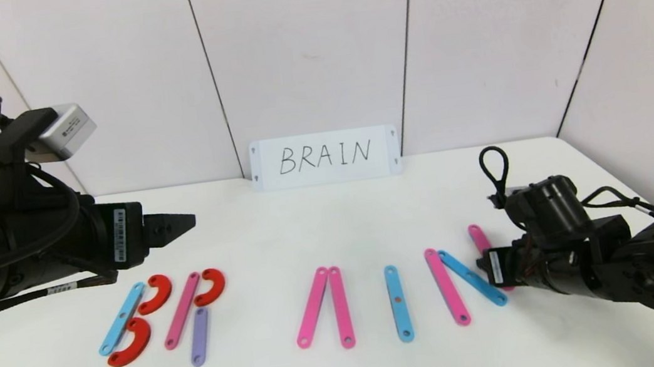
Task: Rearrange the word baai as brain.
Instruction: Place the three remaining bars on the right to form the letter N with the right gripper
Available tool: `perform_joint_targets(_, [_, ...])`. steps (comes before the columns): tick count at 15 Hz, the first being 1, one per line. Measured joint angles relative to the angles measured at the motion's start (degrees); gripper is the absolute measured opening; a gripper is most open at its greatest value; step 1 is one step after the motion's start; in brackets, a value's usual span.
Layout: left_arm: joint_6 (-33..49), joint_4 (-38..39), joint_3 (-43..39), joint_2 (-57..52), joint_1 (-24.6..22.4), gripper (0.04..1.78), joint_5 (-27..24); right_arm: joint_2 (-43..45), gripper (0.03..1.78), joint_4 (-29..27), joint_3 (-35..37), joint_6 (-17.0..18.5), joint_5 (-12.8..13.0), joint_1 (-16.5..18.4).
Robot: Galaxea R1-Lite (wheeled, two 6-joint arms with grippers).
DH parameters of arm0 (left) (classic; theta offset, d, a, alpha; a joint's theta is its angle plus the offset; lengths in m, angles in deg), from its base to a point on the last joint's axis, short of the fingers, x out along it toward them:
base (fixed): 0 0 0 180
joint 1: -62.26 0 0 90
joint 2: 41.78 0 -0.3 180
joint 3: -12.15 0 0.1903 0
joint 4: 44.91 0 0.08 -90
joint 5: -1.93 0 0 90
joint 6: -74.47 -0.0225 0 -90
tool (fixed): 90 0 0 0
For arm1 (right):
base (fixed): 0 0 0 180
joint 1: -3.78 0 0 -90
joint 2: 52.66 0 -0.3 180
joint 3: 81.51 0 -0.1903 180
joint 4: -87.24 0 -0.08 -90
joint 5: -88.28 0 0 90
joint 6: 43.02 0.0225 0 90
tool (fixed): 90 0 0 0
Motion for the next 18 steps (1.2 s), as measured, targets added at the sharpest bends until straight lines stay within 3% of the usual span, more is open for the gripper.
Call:
perform_joint_targets(2, [0.0, 0.0, 0.0, 0.0, 0.0, 1.69, 0.0, 0.1, 1.29, 0.0, 0.1, -0.1, 0.0, 0.0])
perform_joint_targets(6, [0.0, 0.0, -0.1, 0.1, 0.0, 1.69, 0.0, 0.2, 1.64, -0.1, -0.2, 0.0, 0.2, 0.6])
perform_joint_targets(11, [-0.1, 0.2, -0.2, 0.1, 0.0, 1.69, 0.0, 0.2, 1.69, 7.6, -0.2, 2.0, 0.8, 3.0])
perform_joint_targets(18, [0.0, 0.2, -0.3, 0.1, 0.0, 1.69, 0.0, -0.5, 1.7, 7.9, -0.1, 2.1, 0.2, 4.2])
